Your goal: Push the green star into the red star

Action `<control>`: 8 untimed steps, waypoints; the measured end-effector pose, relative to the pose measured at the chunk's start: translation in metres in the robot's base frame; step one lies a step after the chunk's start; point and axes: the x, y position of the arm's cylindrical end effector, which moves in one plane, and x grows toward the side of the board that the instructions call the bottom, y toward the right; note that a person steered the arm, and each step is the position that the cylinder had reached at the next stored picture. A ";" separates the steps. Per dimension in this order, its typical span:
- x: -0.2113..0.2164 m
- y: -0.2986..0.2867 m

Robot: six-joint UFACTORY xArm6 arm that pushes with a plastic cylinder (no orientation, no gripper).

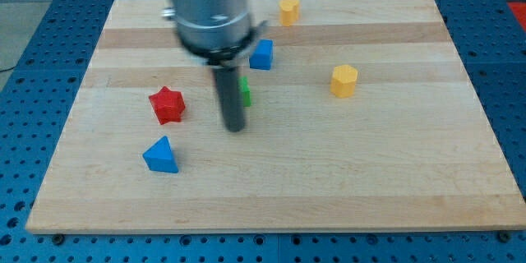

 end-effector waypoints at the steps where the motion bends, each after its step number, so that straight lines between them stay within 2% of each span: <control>1: -0.029 0.037; 2: -0.054 0.005; 4: -0.043 -0.059; 5: -0.040 -0.041; 6: -0.004 -0.018; 8: -0.011 -0.043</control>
